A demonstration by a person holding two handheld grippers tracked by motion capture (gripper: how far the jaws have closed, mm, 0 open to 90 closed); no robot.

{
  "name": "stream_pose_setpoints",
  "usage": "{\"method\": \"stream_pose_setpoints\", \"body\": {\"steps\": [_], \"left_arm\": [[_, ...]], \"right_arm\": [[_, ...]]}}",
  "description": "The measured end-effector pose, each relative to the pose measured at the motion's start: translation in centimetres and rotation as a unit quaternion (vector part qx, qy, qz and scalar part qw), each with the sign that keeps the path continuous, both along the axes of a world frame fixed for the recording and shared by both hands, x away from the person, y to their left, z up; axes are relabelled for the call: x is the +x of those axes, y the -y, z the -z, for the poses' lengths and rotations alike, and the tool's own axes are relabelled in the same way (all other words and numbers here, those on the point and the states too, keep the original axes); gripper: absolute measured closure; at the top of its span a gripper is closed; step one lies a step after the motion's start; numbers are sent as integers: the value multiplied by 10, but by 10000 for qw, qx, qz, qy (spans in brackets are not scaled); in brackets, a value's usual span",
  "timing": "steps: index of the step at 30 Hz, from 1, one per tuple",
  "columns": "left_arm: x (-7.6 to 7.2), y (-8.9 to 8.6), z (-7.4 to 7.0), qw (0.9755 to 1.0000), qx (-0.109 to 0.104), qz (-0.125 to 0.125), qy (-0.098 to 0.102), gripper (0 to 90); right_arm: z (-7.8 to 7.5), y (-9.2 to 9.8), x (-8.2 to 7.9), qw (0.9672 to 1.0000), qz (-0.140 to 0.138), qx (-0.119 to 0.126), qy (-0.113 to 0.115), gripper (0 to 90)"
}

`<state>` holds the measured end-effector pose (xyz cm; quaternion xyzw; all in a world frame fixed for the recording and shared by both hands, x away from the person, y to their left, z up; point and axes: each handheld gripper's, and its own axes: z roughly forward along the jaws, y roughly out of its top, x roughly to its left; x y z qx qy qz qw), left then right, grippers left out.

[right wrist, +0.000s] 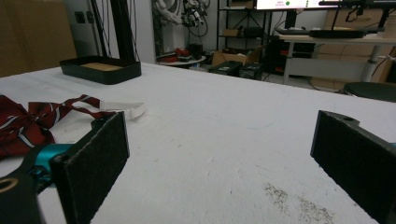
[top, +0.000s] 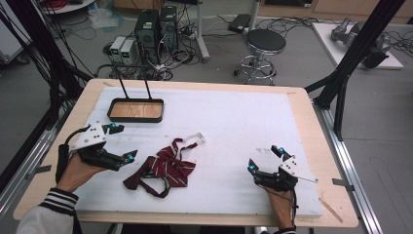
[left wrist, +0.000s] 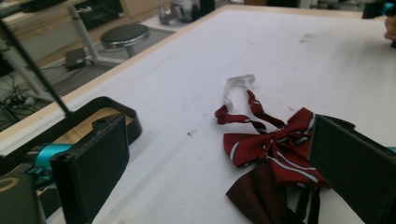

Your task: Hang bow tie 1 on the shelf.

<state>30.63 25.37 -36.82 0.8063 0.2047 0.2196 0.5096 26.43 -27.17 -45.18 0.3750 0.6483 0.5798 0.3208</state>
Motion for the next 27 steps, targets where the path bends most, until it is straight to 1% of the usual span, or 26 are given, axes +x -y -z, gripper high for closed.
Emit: {"method": "stream_pose_setpoints", "body": {"steps": [3, 4, 5, 6, 7, 9, 10, 11, 12, 13, 14, 16, 19, 20, 21, 22, 23, 24, 25, 26, 27], "left_arm": [[5, 13, -5, 9990, 345, 289, -65, 59], [6, 18, -6, 9985, 384, 364, -104, 59], [8, 22, -7, 9978, 477, 448, -116, 59], [8, 22, -7, 9978, 477, 448, -116, 59], [10, 26, -8, 9968, 603, 509, -134, 59], [13, 33, -8, 9954, 715, 610, -184, 59], [17, 40, -9, 9939, 813, 704, -244, 59], [17, 40, -9, 9939, 813, 704, -244, 59], [18, 43, -8, 9930, 868, 751, -273, 59], [20, 49, -7, 9904, 1015, 866, -349, 59], [21, 52, -6, 9894, 1066, 918, -370, 62], [23, 57, -4, 9856, 1274, 1036, -409, 80], [25, 65, -1, 9824, 1401, 1131, -498, 111], [25, 65, -1, 9824, 1401, 1131, -498, 119], [26, 69, 1, 9797, 1488, 1202, -601, 123], [27, 71, 2, 9790, 1508, 1210, -649, 123], [29, 73, 3, 9777, 1572, 1220, -664, 123], [30, 75, 3, 9769, 1609, 1227, -680, 123], [30, 75, 3, 9769, 1609, 1227, -680, 126], [32, 81, 4, 9740, 1691, 1302, -759, 132], [34, 83, 5, 9735, 1698, 1336, -750, 135]], "right_arm": [[0, -1, -1, 10000, -3, 1, -18, 36], [0, -1, 0, 10000, -4, -7, -16, 36], [0, -1, 0, 10000, -3, -8, -15, 36], [0, -1, -1, 10000, 0, 1, -14, 36], [0, -1, -1, 10000, 3, -1, -11, 36], [0, 0, 0, 10000, 7, -19, 18, 36], [0, 0, 0, 10000, 2, -17, 18, 36], [0, 0, 0, 10000, 2, -15, 14, 36], [0, 0, 0, 10000, -1, -15, 20, 36], [0, 0, 0, 10000, -6, -26, 37, 36], [0, 0, 0, 10000, -4, -14, 28, 36], [0, 0, 0, 10000, -5, -16, 29, 36], [0, 0, 0, 10000, -5, -24, 29, 36], [0, 0, 0, 10000, -5, -21, 28, 36], [0, 0, 0, 10000, -5, -21, 28, 36], [0, 0, 0, 10000, -6, -20, 27, 36], [0, 0, 0, 10000, -4, -16, 30, 36], [0, 0, 0, 10000, -4, -13, 28, 36], [0, 0, 0, 10000, -4, -13, 28, 36], [0, 0, 0, 10000, -9, -1, 15, 36], [0, 0, 0, 10000, 0, 5, 9, 36]]}}
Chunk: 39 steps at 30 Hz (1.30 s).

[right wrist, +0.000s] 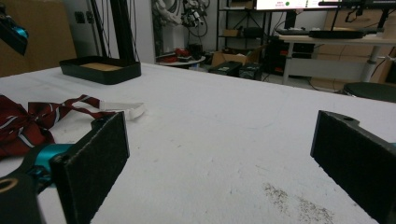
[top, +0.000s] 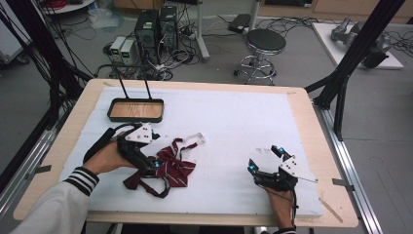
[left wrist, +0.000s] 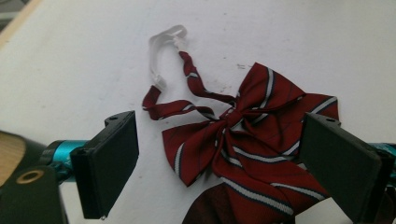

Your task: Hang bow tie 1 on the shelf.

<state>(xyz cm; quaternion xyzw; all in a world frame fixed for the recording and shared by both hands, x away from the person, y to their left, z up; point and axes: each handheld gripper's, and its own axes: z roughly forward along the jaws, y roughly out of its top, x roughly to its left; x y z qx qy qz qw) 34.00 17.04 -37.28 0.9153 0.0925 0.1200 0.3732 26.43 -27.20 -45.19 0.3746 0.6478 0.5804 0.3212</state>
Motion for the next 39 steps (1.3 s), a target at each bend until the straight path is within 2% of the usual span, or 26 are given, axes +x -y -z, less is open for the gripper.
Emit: {"method": "stream_pose_setpoints", "body": {"steps": [2, 6, 8, 13, 16, 19, 22, 24, 27, 30, 31, 33, 36, 37, 39], "left_arm": [[3, 6, 1, 9999, 61, 93, -91, 136], [8, 18, 5, 9988, 355, 271, -176, 162], [10, 22, 7, 9986, 365, 297, -226, 168], [17, 36, 12, 9954, 755, 487, -331, 180], [19, 39, 14, 9951, 778, 489, -359, 185], [20, 42, 18, 9924, 955, 629, -449, 209], [22, 43, 22, 9911, 1089, 615, -464, 213], [23, 44, 23, 9912, 1081, 605, -462, 220], [26, 45, 27, 9891, 1201, 643, -567, 243], [27, 47, 29, 9879, 1275, 669, -574, 262], [28, 49, 31, 9868, 1339, 693, -593, 269], [28, 50, 33, 9866, 1352, 693, -600, 278], [29, 54, 35, 9843, 1460, 754, -653, 298], [30, 57, 36, 9817, 1586, 819, -660, 303], [30, 58, 37, 9816, 1582, 818, -688, 319]], "right_arm": [[0, 0, 0, 10000, 2, 1, 0, 36], [0, 0, 0, 10000, 9, 1, -3, 36], [0, 0, 0, 10000, 3, 14, -10, 36], [0, 0, 0, 10000, 4, 14, -11, 36], [0, 0, 0, 10000, 4, 19, -11, 36], [0, 0, 0, 10000, 4, 18, -12, 36], [0, 0, 0, 10000, 15, 11, 1, 36], [0, 0, 0, 10000, 14, 11, -1, 36], [0, 0, 0, 10000, 14, 12, -1, 36], [0, 0, 0, 10000, 5, 13, -4, 36], [0, 0, 0, 10000, 4, 17, -9, 36], [0, 0, 0, 10000, 7, 21, -10, 36], [0, 0, 0, 10000, 6, 16, -8, 36], [0, 0, 0, 10000, 12, 22, -8, 36], [0, 0, 0, 10000, 10, 21, -10, 36]]}}
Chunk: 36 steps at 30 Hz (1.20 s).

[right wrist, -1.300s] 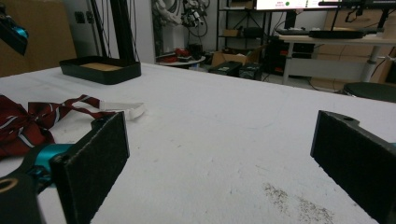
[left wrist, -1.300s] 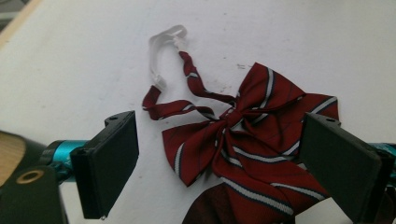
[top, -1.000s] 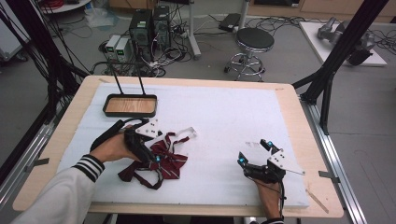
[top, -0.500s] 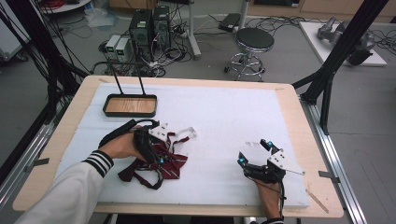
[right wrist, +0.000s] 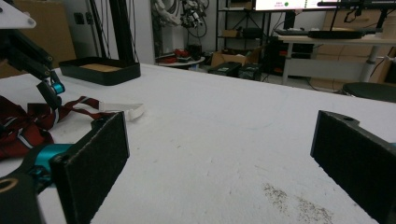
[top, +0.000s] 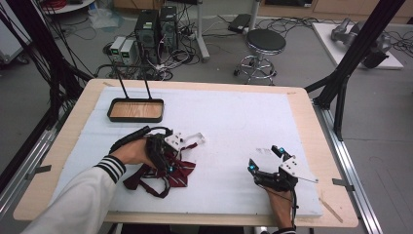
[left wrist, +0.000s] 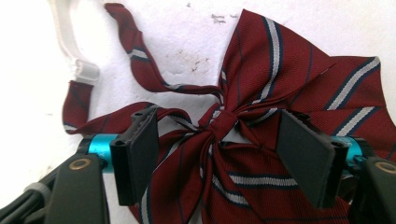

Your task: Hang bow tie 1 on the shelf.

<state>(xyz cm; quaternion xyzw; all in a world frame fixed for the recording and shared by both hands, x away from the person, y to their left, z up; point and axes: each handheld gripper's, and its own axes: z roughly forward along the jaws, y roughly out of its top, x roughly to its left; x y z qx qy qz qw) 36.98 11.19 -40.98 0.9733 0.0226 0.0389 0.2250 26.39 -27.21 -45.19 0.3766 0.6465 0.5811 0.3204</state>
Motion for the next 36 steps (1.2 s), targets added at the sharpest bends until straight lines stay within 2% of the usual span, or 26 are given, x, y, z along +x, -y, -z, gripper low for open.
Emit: {"method": "stream_pose_setpoints", "body": {"steps": [2, 8, 13, 14, 15, 19, 20, 26, 32, 36], "left_arm": [[2, 4, 2, 9999, 115, 85, -46, 335], [3, 5, 4, 9999, 139, 62, -63, 340], [5, 4, 6, 9997, 200, 65, -157, 354], [5, 4, 6, 9997, 200, 65, -157, 362], [5, 4, 6, 9995, 160, 53, -261, 383], [6, 2, 5, 9994, 130, 87, -320, 450], [6, 2, 5, 9994, 130, 74, -319, 450], [4, 2, 2, 9992, 231, 218, -230, 678], [1, 3, 1, 9992, 260, 254, -172, 716], [1, 2, -1, 9995, 175, 219, -118, 720]], "right_arm": [[0, 0, 0, 10000, -3, -1, 0, 36], [0, 0, 0, 10000, -2, 2, -2, 36], [0, 0, 0, 10000, -3, -4, 1, 36], [0, 0, 0, 10000, -3, -7, 4, 36], [0, 0, 0, 10000, -4, -4, 2, 36], [0, 0, 0, 10000, -3, -1, 2, 36], [0, 0, 0, 10000, -3, -1, 2, 36], [0, 0, 0, 10000, -2, 1, 2, 36], [0, 0, 0, 10000, 1, -3, 1, 36], [0, 0, 0, 10000, -2, 2, -3, 36]]}}
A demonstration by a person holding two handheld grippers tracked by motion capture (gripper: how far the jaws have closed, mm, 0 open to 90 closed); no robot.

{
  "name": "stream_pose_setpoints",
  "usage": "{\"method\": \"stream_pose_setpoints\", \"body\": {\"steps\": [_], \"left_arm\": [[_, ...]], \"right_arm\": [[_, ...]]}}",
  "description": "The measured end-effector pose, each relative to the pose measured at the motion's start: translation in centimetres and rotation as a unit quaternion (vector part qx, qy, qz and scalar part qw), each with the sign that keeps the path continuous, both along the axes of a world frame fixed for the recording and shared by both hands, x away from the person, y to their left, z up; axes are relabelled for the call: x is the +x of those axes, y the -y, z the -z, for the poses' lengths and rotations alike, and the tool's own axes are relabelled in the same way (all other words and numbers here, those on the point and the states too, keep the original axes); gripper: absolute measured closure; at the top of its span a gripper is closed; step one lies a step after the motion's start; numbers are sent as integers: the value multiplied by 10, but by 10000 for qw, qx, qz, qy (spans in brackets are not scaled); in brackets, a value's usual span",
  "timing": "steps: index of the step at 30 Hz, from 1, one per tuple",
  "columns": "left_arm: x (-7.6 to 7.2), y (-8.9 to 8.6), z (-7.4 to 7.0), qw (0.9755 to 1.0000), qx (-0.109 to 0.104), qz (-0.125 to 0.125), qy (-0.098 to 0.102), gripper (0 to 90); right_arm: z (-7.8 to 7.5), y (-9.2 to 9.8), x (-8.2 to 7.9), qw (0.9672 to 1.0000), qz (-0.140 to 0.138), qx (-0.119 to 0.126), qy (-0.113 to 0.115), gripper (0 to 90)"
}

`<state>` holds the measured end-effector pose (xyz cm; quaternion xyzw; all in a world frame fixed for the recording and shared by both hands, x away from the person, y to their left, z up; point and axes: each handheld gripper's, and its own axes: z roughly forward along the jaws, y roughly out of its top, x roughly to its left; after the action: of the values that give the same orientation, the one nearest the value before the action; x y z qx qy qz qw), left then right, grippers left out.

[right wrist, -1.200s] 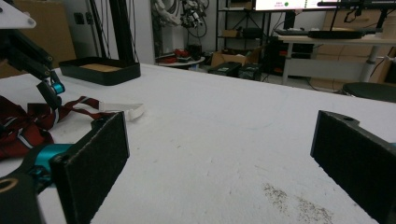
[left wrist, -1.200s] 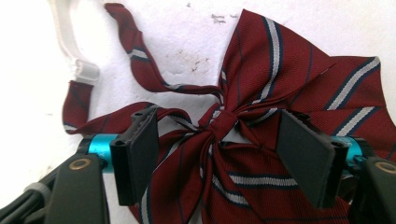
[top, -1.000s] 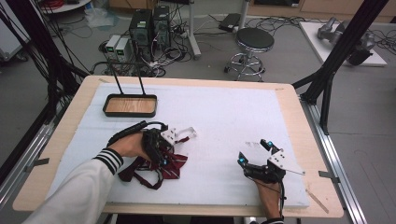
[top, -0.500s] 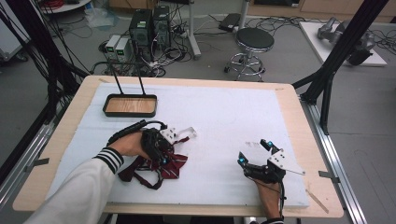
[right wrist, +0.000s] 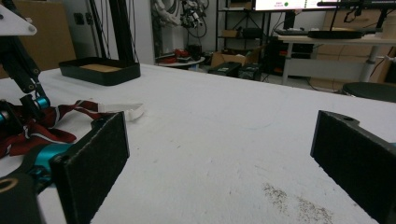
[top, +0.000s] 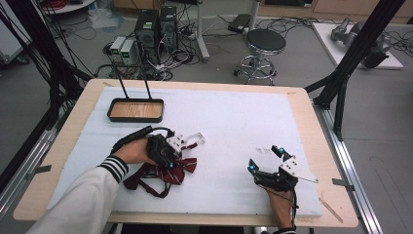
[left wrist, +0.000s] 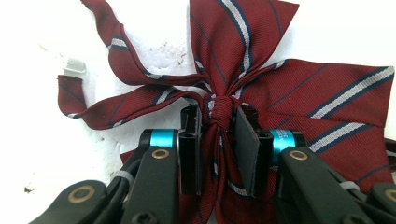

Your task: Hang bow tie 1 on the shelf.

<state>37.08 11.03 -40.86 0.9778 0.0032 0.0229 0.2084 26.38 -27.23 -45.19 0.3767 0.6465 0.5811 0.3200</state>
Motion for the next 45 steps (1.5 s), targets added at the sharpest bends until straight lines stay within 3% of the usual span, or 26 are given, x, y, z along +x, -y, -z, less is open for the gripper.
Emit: {"method": "stream_pose_setpoints", "body": {"steps": [9, 12, 14, 15, 18, 22, 23, 24, 26, 27, 31, 32, 35, 36, 40, 44, 45], "left_arm": [[0, -9, -12, 9987, -477, -177, 73, 719], [0, -17, -19, 9959, -816, -318, 227, 719], [0, -19, -21, 9951, -894, -342, 259, 719], [-1, -23, -25, 9930, -1065, -409, 311, 719], [-1, -26, -29, 9910, -1197, -462, 374, 719], [0, -35, -36, 9845, -1537, -658, 526, 719], [0, -35, -36, 9845, -1537, -658, 526, 719], [1, -39, -39, 9809, -1706, -752, 549, 719], [1, -43, -42, 9784, -1804, -811, 608, 718], [1, -43, -42, 9784, -1804, -811, 608, 719], [2, -52, -50, 9710, -2036, -960, 800, 719], [2, -52, -50, 9710, -2036, -960, 800, 719], [2, -58, -54, 9668, -2167, -1059, 848, 719], [3, -61, -56, 9637, -2251, -1140, 869, 719], [5, -67, -60, 9614, -2334, -1165, 876, 718], [8, -76, -70, 9533, -2545, -1300, 976, 718], [8, -76, -70, 9533, -2545, -1300, 976, 718]], "right_arm": [[0, 0, 0, 10000, 8, 0, -1, 36], [0, 0, 0, 10000, 8, -2, 0, 36], [0, 0, 0, 10000, 9, 3, -4, 36], [0, 0, 0, 10000, 8, -3, 2, 36], [0, 0, 0, 10000, 14, -6, 2, 36], [0, 0, 0, 10000, 12, 1, -3, 36], [0, 0, 0, 10000, 12, 1, -2, 36], [0, 0, 0, 10000, 17, -2, -1, 36], [0, 0, 0, 10000, 17, -2, 0, 36], [0, 0, 0, 10000, 17, -1, -2, 36], [0, 0, 0, 10000, 9, -3, 1, 36], [0, 0, 0, 10000, 9, -2, 2, 36], [0, 0, 0, 10000, 7, -5, 3, 36], [0, 0, 0, 10000, 7, -5, 3, 36], [0, 0, 0, 10000, 10, -2, 2, 36], [0, 0, 0, 10000, 9, -4, 1, 36], [0, 0, 0, 10000, 8, -9, 2, 36]]}}
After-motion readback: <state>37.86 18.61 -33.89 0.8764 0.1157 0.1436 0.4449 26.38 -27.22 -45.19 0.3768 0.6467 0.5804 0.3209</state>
